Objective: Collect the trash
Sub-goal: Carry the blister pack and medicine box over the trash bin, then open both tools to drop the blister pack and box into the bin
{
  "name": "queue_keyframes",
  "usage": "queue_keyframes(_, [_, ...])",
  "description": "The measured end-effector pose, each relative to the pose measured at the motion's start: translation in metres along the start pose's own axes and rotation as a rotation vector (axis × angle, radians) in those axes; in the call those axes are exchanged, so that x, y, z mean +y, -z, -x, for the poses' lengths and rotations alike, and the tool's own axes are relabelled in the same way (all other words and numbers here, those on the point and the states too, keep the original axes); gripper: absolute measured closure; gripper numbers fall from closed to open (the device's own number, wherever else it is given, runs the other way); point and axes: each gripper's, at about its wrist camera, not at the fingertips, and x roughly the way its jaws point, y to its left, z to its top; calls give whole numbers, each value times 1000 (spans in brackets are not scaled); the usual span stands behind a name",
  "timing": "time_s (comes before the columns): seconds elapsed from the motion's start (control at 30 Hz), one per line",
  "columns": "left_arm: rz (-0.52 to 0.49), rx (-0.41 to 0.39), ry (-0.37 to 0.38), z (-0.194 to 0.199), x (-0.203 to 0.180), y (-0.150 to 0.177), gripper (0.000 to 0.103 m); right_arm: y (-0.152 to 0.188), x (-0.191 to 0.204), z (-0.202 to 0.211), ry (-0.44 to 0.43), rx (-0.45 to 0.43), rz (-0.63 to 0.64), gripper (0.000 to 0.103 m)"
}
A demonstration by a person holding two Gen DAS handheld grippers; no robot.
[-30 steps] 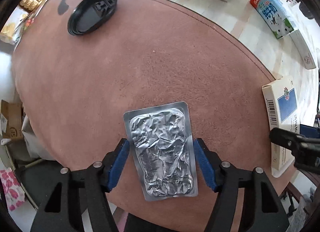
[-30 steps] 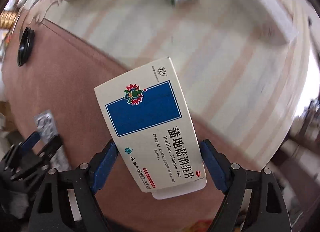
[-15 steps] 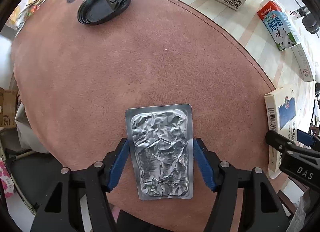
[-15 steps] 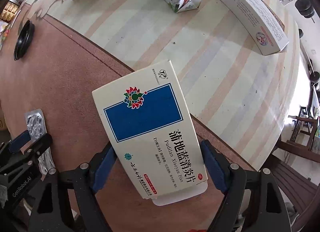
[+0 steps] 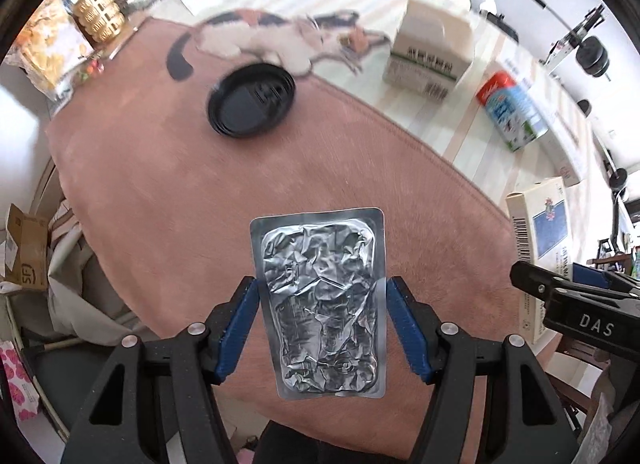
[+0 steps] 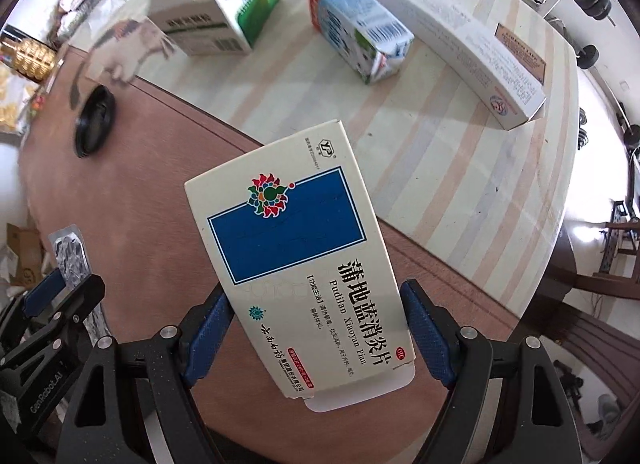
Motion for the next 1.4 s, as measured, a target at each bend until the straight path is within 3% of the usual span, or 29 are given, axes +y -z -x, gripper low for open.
queue_keyframes(0.23, [51,-95,35,58,66,17,40,19,14,19,-70,-41,2,19])
queue_keyframes(0.43, [147,-117,42,73,156,50,40,56,111,17,-137,-24,71,19])
queue_keyframes(0.63, [255,-64,33,53,255,108,40,112,208,-30,-173,51,147,19])
queue_keyframes(0.77, [371,19,43,-1,321,145,40,144,261,-85,-174,108,192,19])
queue_keyframes(0.97, [577,148,154,-117,393,200,40,180,300,-199,-141,196,236,19])
queue_keyframes(1.23, [727,263,315,-279,427,247,40,194,313,-362,-125,280,261,19])
queue_keyframes(1.33, [720,283,307,-324,429,258,40,194,315,-424,-137,313,269,18])
queue_keyframes(1.4, [722,293,290,-347,432,265,27,193,322,-463,-138,350,277,18])
